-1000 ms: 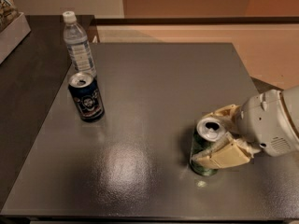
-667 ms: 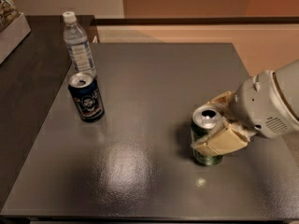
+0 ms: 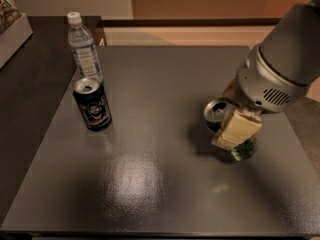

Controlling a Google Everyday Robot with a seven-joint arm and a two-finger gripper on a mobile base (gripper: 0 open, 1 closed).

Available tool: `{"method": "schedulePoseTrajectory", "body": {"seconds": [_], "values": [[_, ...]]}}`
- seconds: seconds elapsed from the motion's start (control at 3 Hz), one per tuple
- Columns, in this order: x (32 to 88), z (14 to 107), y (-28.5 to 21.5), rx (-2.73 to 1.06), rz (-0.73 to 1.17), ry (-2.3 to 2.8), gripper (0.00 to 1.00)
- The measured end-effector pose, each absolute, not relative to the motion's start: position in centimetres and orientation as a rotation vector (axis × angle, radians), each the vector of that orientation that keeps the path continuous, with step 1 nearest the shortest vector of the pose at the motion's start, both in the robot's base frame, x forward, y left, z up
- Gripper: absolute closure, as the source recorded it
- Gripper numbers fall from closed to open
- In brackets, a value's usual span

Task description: Knock green can over

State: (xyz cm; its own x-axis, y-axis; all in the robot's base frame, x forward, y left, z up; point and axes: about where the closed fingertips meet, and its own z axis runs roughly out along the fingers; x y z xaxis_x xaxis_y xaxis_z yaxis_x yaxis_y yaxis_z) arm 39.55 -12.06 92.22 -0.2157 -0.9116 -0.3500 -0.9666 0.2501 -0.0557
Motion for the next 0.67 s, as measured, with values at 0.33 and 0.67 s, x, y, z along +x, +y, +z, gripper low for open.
{"method": "schedulePoseTrajectory", "body": {"seconds": [0.33, 0.67], "values": [[40.5, 91.1, -13.8, -1.84, 0.097, 2.291, 1.0], [40.9, 89.9, -14.9, -1.927, -0.001, 2.342, 0.83]]}}
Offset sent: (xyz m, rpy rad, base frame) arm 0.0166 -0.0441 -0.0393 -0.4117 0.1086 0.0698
